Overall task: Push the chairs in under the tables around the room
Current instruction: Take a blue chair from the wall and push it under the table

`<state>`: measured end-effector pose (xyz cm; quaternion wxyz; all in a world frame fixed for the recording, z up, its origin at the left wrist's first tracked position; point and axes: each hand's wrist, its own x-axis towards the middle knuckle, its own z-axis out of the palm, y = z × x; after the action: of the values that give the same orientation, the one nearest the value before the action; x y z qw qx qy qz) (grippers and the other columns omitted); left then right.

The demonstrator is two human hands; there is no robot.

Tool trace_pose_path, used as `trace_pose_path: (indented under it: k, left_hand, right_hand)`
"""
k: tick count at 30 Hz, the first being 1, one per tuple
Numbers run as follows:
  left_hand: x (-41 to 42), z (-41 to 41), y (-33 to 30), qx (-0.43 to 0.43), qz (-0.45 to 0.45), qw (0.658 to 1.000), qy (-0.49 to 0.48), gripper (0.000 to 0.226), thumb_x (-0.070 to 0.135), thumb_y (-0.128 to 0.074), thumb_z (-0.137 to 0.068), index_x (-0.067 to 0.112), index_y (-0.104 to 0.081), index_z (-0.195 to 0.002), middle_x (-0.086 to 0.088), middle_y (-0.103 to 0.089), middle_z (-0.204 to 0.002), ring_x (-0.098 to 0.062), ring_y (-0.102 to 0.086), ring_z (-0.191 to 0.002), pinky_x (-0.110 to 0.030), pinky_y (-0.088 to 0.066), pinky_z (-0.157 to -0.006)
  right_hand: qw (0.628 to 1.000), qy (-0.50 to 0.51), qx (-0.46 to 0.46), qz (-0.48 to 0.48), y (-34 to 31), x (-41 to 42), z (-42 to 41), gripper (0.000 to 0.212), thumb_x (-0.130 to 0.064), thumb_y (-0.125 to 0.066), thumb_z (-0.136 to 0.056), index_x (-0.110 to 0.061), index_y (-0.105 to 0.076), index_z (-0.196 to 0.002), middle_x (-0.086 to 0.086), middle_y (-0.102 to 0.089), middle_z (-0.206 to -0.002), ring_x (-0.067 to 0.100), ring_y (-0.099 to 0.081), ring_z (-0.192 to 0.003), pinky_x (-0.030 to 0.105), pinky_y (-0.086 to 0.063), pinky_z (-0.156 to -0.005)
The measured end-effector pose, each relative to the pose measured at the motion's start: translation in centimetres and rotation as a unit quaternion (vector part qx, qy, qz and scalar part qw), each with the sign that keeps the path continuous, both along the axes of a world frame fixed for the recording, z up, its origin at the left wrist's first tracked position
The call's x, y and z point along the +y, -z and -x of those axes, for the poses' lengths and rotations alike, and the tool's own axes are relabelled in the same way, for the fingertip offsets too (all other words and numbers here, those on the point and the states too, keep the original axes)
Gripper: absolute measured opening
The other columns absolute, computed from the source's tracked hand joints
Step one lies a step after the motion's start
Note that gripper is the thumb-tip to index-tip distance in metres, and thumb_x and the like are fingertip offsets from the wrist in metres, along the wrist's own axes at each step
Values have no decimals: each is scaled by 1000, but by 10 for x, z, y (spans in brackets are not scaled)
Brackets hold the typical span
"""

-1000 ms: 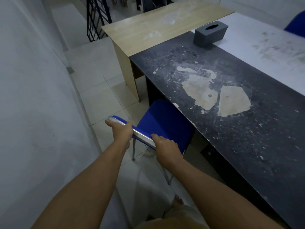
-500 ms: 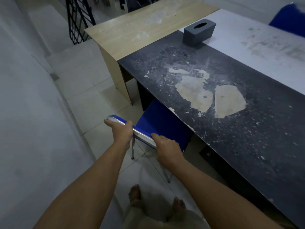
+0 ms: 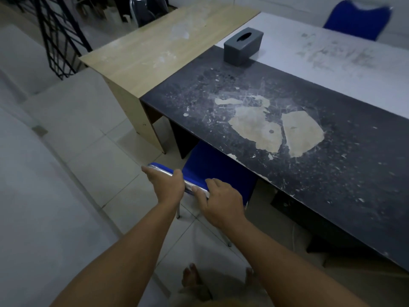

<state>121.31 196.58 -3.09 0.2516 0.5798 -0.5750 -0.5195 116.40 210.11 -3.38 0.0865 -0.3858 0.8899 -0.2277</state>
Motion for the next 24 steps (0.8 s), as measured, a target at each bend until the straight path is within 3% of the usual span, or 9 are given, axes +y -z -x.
trace_pose_path:
  k: [2, 3, 4, 6, 8, 12, 19, 24]
  left_hand:
    - [-9, 2, 4, -106, 67, 991, 37, 82, 19, -66, -83, 25, -16, -147, -14, -18, -149, -37, -48, -120, -53, -49, -94]
    - [-12, 0, 7, -175, 125, 975, 58, 82, 27, -66, -80, 22, -19, -147, -12, -10, -152, -37, -40, -128, -59, -35, -106]
    - [-17, 0, 7, -219, 187, 954, 82, 82, 32, -66, -78, 20, -22, -147, -12, -8, -152, -36, -36, -131, -61, -21, -111]
    - [-31, -3, 6, -222, 268, 930, 117, 76, 37, -65, -79, 18, -30, -144, -14, -22, -148, -33, -40, -128, -58, -13, -112]
    - [-52, -1, 2, -188, 298, 927, 125, 66, 37, -62, -84, 17, -36, -141, -12, -40, -141, -29, -46, -123, -55, -21, -110]
    - [-79, 11, -5, -147, 181, 965, 120, 55, 38, -59, -90, 17, -42, -139, -8, -53, -133, -25, -54, -116, -43, -44, -93]
    - [-94, 36, 3, -159, 256, 926, 226, 49, 41, -55, -89, 18, -49, -133, -5, -52, -130, -22, -54, -109, -34, -38, -78]
    - [-103, 59, 7, -148, 259, 920, 253, 51, 45, -52, -88, 21, -47, -133, -4, -47, -133, -22, -53, -109, -38, -46, -79]
  right_hand:
    - [999, 31, 6, -9, 4, -7, 0, 67, -65, -24, -96, -15, -62, -120, 4, -67, -116, 25, -60, -109, 42, -48, -91]
    - [999, 40, 9, -14, 6, -6, 0, 69, -66, -24, -96, -15, -61, -123, 5, -66, -121, 26, -58, -115, 47, -45, -98]
    - [999, 49, 12, -16, 7, -7, 0, 69, -67, -25, -96, -15, -61, -125, 5, -65, -124, 27, -56, -119, 50, -42, -102]
    - [998, 56, 15, -16, 8, -6, 0, 68, -67, -29, -95, -16, -60, -128, 6, -63, -128, 28, -54, -123, 51, -38, -105]
    - [998, 59, 2, -24, 8, -6, 0, 71, -69, -27, -94, -16, -58, -129, 5, -61, -131, 27, -52, -125, 51, -37, -107]
    - [997, 76, 9, -23, 8, -9, 0, 70, -70, -28, -94, -17, -62, -124, 4, -64, -125, 26, -56, -121, 49, -39, -105]
    - [992, 117, 21, -41, 10, -21, 19, 80, -73, -18, -93, -14, -64, -120, 6, -65, -123, 28, -53, -123, 53, -37, -108]
    - [990, 138, 7, -38, 11, -28, 35, 80, -73, -23, -92, -11, -61, -126, 9, -63, -126, 28, -51, -126, 53, -36, -109]
